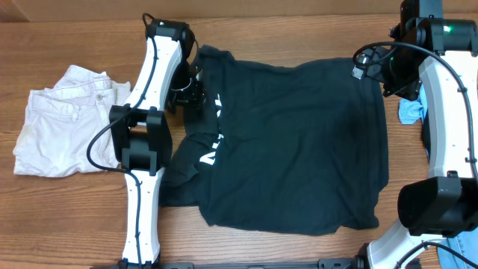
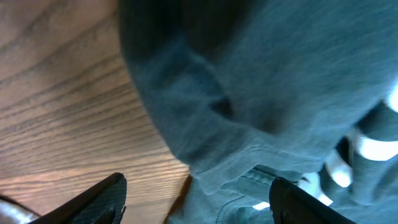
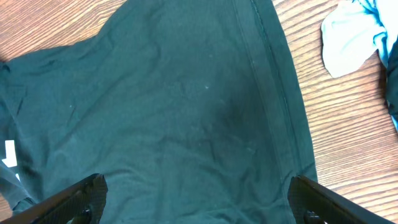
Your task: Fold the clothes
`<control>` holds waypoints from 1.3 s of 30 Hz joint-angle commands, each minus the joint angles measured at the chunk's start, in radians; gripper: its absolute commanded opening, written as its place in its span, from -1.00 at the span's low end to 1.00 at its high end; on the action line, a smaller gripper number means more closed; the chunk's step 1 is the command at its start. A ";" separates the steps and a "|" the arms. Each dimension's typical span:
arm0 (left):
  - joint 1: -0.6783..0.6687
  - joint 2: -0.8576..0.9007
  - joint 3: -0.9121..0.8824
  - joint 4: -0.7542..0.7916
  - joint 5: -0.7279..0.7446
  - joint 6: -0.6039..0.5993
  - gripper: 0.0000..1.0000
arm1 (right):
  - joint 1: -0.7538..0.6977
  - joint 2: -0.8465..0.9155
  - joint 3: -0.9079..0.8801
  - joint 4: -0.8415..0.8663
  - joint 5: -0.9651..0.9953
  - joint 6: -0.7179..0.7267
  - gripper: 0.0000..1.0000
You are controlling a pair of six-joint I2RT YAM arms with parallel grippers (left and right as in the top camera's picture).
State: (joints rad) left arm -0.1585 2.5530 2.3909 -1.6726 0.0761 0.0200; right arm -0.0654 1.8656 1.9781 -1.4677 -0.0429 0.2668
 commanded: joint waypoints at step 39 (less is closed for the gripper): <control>0.356 -0.151 0.473 -0.018 -0.012 -0.056 0.32 | -0.002 -0.018 -0.249 0.043 -0.068 -0.007 0.91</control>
State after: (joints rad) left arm 0.2115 2.5832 2.8525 -1.6878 0.0086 -0.0807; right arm -0.0654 1.8633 1.8275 -1.4338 -0.0711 0.2630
